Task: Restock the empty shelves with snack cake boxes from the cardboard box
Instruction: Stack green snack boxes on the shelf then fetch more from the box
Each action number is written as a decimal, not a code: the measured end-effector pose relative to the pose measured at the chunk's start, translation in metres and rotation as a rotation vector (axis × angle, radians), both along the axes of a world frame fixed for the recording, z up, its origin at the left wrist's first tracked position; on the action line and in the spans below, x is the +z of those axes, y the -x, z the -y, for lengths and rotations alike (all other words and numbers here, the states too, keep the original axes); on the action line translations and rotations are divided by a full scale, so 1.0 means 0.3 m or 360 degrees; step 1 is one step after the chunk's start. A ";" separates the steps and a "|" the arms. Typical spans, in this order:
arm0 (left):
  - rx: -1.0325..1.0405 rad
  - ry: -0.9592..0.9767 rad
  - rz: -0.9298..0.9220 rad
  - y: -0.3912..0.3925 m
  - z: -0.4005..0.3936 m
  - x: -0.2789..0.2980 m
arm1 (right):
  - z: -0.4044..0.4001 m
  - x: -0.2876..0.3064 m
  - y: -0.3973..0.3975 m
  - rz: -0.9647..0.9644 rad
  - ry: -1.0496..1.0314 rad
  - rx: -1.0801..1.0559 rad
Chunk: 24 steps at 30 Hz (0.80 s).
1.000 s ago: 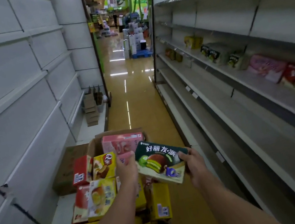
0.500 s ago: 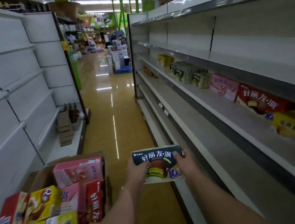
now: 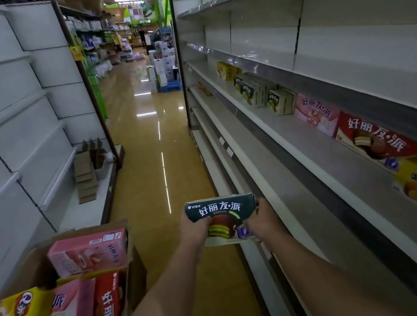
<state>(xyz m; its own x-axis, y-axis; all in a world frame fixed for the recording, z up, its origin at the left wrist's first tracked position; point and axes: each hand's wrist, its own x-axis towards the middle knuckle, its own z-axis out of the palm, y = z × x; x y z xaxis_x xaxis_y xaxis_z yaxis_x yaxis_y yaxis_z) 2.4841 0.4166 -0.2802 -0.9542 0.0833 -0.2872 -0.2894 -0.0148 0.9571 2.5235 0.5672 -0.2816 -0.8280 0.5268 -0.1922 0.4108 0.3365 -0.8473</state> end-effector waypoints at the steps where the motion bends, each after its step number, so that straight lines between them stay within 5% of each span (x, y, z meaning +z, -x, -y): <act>1: 0.0008 -0.0006 0.0004 0.040 -0.011 -0.009 | -0.011 -0.003 0.036 -0.0003 -0.0002 0.0026; 24: -0.0087 0.0077 0.0119 0.979 -0.066 -0.110 | -0.088 -0.103 0.989 0.0173 -0.0091 0.0243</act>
